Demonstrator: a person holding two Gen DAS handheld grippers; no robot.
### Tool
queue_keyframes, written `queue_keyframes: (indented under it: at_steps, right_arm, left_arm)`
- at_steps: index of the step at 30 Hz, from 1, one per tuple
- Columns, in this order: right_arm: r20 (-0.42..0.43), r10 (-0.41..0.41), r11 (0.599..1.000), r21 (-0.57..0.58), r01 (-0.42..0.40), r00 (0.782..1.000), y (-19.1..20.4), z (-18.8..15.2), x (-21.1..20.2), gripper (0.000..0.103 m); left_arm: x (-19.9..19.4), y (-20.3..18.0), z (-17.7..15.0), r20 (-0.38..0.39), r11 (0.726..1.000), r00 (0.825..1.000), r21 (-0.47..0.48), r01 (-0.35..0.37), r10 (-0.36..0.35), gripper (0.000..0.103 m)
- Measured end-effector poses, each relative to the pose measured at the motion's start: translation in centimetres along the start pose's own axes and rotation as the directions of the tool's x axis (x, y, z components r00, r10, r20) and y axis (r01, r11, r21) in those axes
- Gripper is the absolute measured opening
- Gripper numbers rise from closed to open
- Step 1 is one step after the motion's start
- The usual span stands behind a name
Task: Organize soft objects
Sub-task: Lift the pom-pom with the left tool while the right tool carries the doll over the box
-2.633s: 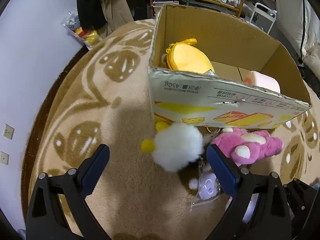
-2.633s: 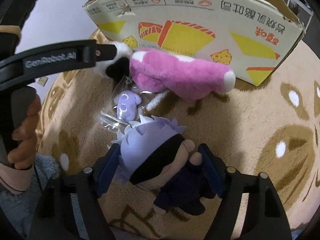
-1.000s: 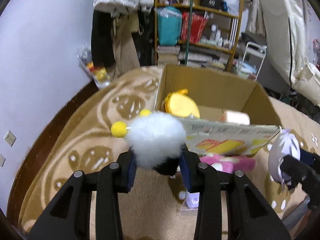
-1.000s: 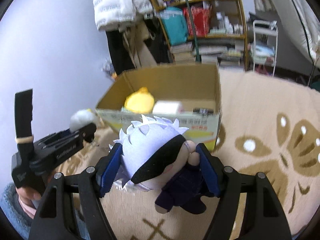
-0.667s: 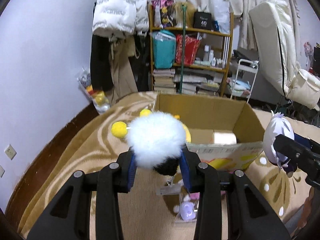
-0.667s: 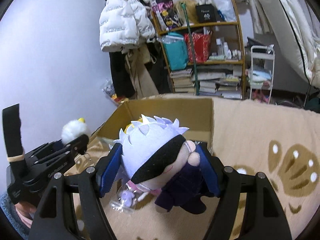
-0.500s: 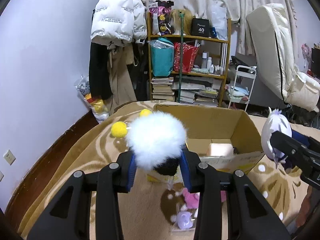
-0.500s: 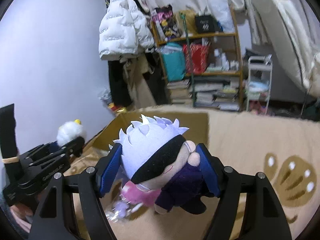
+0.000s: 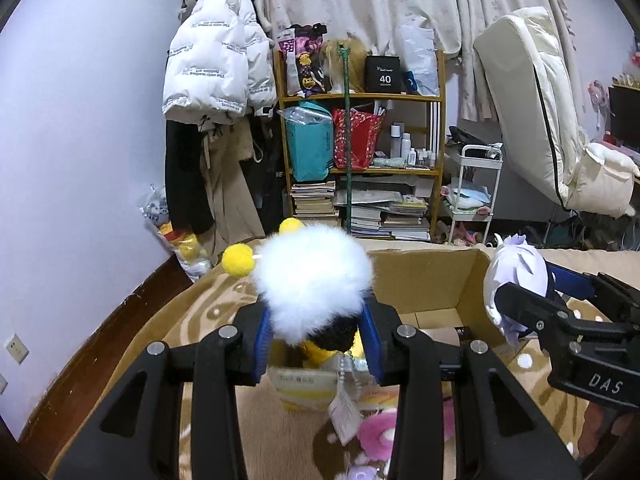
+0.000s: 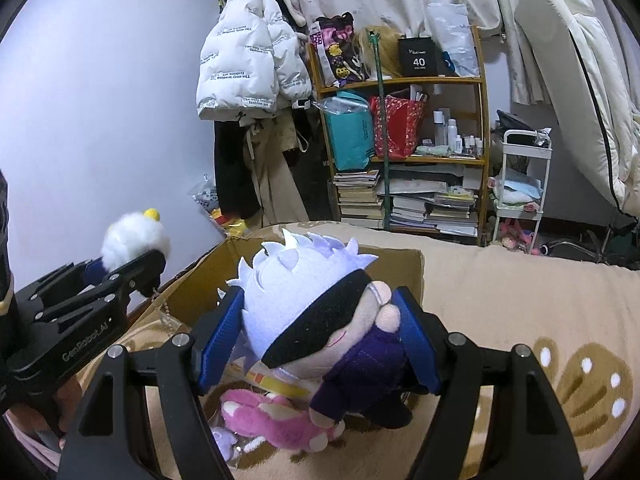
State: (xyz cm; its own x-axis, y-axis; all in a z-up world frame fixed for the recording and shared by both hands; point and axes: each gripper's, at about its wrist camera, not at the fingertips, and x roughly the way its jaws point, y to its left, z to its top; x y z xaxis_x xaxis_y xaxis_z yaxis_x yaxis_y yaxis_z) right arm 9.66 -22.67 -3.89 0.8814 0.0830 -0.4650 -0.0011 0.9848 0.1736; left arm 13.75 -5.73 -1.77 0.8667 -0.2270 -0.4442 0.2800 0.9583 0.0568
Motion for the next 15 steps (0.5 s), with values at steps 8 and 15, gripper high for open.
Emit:
queue_keyframes:
  at_steps: [8,15]
  right_arm:
    - [-0.010,-0.005,0.999,0.036,0.005,1.000,-1.6,-0.2,1.5,0.079]
    - [-0.037,0.014,0.995,0.102,-0.010,0.999,-2.7,-0.6,2.5,0.080]
  left_arm:
    - [2.1,-0.8,0.0,-0.027,1.000,1.000,0.014,0.013,-0.013,0.037]
    - [4.3,-0.8,-0.4,-0.104,1.000,0.995,0.000,0.007,-0.007,0.037]
